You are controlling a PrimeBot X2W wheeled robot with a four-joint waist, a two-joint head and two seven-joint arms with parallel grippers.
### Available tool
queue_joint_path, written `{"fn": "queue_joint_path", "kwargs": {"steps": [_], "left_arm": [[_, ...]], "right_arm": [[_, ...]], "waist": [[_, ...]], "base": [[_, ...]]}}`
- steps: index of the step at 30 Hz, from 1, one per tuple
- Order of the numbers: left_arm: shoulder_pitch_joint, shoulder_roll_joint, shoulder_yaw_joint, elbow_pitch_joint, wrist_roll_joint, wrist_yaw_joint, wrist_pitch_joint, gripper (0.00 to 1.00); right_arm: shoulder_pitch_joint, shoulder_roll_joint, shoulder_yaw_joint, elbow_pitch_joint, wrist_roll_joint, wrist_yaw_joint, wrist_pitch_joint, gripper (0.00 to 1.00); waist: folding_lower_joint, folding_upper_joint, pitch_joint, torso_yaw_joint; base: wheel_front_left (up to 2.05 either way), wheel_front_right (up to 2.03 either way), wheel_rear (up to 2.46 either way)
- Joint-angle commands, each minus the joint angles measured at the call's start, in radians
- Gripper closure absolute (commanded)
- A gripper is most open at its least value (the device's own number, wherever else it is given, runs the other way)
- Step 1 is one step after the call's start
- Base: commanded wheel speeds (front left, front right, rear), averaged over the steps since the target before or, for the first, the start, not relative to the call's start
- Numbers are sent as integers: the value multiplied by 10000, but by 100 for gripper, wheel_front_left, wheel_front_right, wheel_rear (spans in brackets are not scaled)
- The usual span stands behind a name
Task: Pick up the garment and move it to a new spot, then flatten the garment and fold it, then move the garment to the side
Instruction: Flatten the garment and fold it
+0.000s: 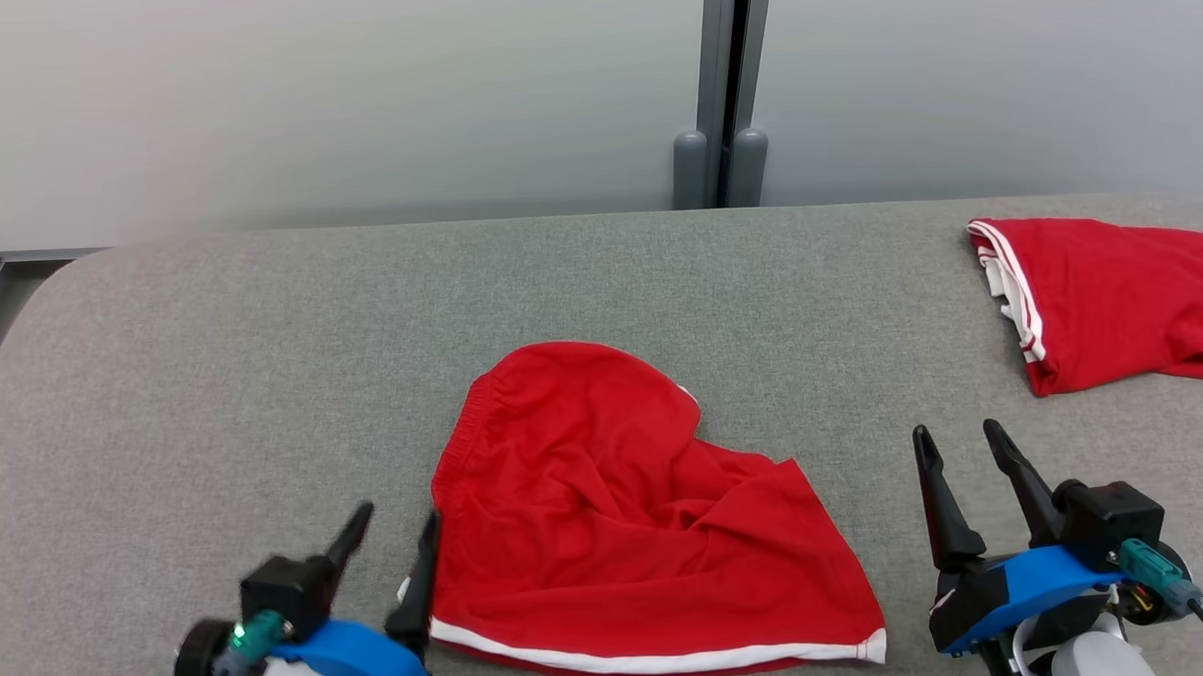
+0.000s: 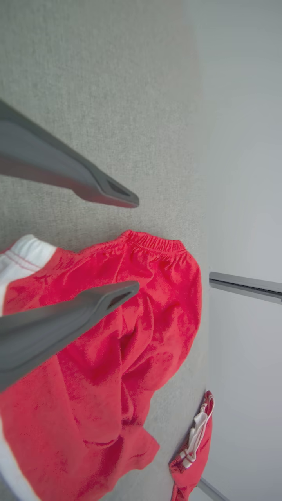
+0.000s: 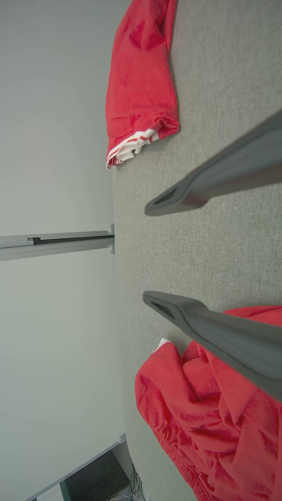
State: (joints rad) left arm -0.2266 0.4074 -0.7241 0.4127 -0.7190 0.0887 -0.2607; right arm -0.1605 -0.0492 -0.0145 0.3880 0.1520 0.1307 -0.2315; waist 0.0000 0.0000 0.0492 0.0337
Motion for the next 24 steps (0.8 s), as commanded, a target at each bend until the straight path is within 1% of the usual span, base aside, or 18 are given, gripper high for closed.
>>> {"fn": "queue_joint_path", "kwargs": {"steps": [1,4,7,10,14,18,24], "left_arm": [[21,15,154,-112,87,52,-49,0],[450,-103,1150,-829,663,192,-45,0],[806,-256,2204,-1497,1262,238,-48,0],[1272,-430,3141,-1939,1815,155,-49,0],[1756,-648,4109,-2254,2409,-25,-50,0],[2133,-853,4769,-2363,2907,-235,-50,0],[2554,-1169,5421,-2348,3431,-527,-51,0]], "right_arm": [[7,-26,-34,1,-57,1,-59,0],[-1,-24,-135,-27,-90,1,-82,0],[104,-24,-262,-64,-129,1,-82,0],[217,-23,-386,-108,-190,1,-65,0],[339,-23,-468,-161,-200,1,-56,0],[550,-23,-480,-279,-155,1,-33,0],[956,-23,-408,-609,-210,1,165,0]], "waist": [[0,0,-11,-5],[0,0,-101,-21],[0,0,-196,-41],[0,0,-280,-63],[0,0,-421,-83],[0,0,-521,-80],[0,0,-636,-36]], "base": [[0,0,0],[0,0,0],[0,0,0],[0,0,0],[0,0,0],[0,0,0],[0,0,0]]}}
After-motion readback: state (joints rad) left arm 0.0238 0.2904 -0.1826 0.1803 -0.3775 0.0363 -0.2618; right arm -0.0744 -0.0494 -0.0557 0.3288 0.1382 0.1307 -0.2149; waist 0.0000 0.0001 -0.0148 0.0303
